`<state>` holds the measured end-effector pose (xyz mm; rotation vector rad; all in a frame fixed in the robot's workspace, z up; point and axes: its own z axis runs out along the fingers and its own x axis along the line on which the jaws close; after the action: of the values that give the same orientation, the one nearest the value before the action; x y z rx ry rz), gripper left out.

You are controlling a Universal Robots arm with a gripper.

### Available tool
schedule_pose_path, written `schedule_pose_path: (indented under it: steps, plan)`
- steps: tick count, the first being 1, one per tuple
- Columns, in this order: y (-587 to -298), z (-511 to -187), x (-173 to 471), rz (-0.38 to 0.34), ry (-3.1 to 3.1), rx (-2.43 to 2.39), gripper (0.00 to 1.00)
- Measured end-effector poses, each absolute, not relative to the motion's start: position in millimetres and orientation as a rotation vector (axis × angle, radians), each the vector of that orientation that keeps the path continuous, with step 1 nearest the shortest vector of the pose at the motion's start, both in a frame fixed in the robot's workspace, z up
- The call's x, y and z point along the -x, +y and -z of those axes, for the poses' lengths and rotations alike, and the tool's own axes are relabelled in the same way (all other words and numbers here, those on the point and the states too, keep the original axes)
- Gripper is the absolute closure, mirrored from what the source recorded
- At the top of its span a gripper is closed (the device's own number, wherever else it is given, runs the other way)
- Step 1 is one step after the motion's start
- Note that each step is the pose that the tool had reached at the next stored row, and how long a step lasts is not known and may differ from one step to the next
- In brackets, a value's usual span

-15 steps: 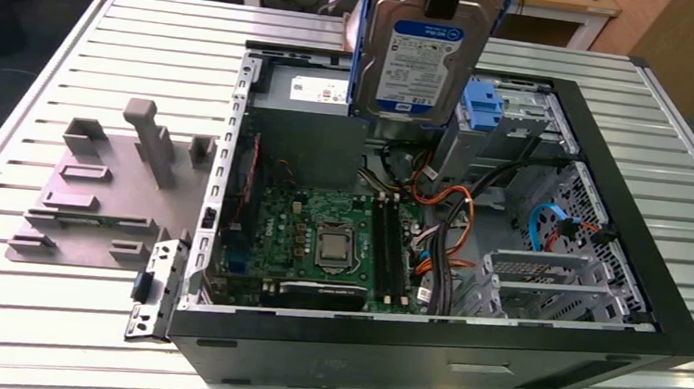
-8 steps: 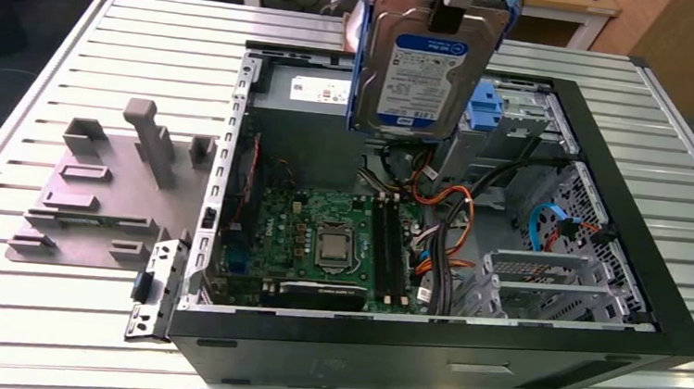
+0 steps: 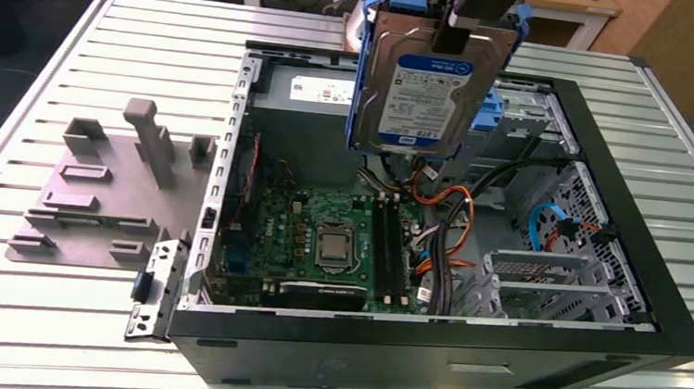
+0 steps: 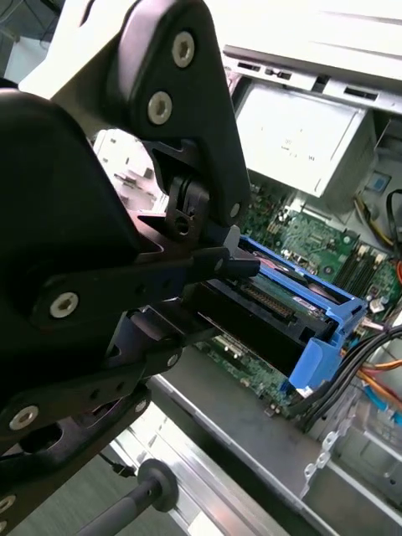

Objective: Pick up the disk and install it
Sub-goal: 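Pick up the disk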

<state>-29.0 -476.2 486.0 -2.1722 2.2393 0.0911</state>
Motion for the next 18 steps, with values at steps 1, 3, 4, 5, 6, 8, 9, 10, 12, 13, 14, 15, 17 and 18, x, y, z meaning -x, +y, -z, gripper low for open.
schedule_pose_path:
  steps: [1,3,4,5,6,8,9,10,12,13,14,15,17,18]
  plan:
    - [-479.2,-485.8,29.0,-0.091,2.239,2.172,0.65]
    - [-485.2,-485.7,28.9,-0.091,2.239,2.172,0.65]
    - [-488.1,-485.5,28.8,-0.091,2.239,2.172,0.65]
    - [-490.9,-485.4,28.8,-0.091,2.239,2.172,0.65]
    - [-493.6,-485.3,28.8,-0.091,2.239,2.172,0.65]
    - [-498.8,-485.2,28.7,-0.091,2.239,2.172,0.65]
    - [-501.2,-485.1,28.6,-0.091,2.239,2.172,0.65]
    - [-503.6,-485.0,28.6,-0.091,2.239,2.172,0.65]
    - [-508.1,-484.9,28.5,-0.091,2.239,2.172,0.65]
    - [-510.2,-484.9,28.5,-0.091,2.239,2.172,0.65]
    - [-512.4,-484.7,28.5,-0.091,2.239,2.172,0.65]
    - [-514.7,-484.6,28.5,-0.091,2.239,2.172,0.65]
    - [-518.7,-484.5,28.4,-0.091,2.239,2.172,0.65]
    - [-520.6,-484.5,28.4,-0.091,2.239,2.172,0.65]
